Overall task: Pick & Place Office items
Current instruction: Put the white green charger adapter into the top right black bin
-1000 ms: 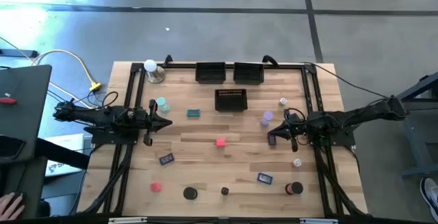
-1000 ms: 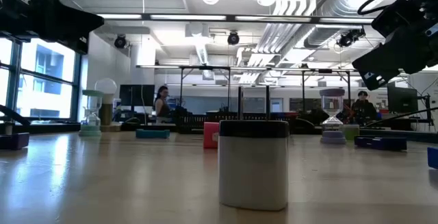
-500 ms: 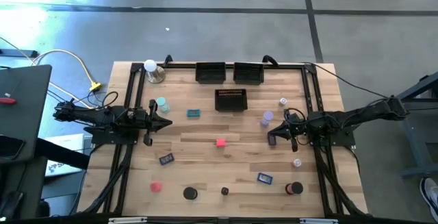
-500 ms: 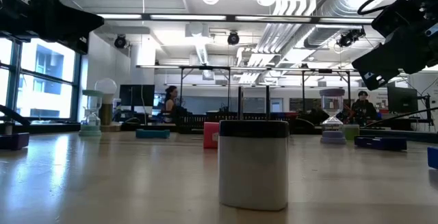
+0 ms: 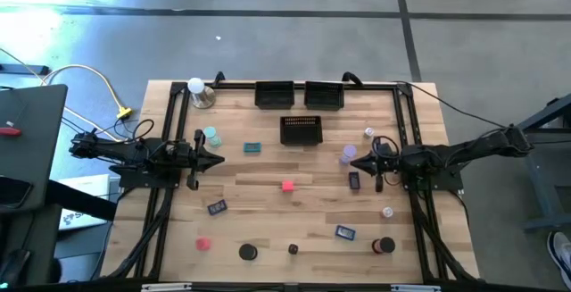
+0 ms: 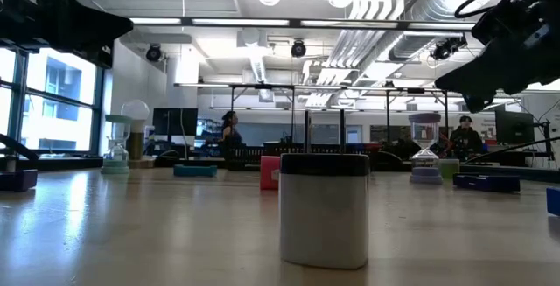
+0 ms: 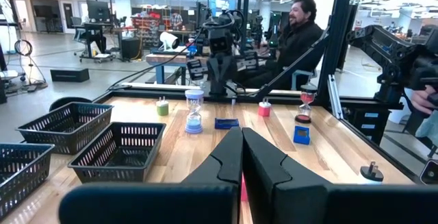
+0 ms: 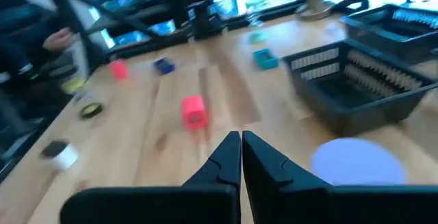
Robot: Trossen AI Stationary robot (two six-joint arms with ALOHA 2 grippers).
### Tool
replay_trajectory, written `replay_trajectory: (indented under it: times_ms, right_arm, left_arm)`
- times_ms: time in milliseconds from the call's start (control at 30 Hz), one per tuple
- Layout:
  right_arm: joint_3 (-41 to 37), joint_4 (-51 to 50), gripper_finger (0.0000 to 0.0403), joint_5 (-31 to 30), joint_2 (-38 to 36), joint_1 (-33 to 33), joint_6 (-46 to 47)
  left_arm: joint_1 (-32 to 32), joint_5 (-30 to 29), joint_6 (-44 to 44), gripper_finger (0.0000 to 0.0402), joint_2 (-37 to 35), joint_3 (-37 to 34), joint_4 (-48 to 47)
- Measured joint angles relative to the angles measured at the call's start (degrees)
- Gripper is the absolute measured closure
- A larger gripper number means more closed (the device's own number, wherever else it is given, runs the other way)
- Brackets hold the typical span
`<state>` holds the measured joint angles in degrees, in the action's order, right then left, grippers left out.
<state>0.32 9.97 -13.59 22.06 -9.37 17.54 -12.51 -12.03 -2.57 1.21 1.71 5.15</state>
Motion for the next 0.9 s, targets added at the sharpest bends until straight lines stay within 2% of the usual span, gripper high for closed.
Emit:
replay_trajectory:
  times_ms: [233,500,700,900]
  right_arm:
    - [1.04,4.55,0.0401,-1.65,0.01,0.00,-3.89]
    - [5.65,4.75,0.0401,-9.02,1.02,0.00,-6.88]
    - [8.49,3.64,0.0401,-9.16,2.31,0.00,-7.19]
    - [10.03,3.94,0.0401,-8.84,4.06,0.00,-12.14]
  left_arm:
    - [0.00,0.01,0.00,0.0401,0.00,-0.01,1.16]
    - [0.00,0.00,0.00,0.0401,0.00,0.00,1.38]
    - [0.02,0.00,-2.01,0.0401,0.00,-0.01,1.38]
    - [0.01,0.00,-1.96,0.0401,0.00,0.00,1.42]
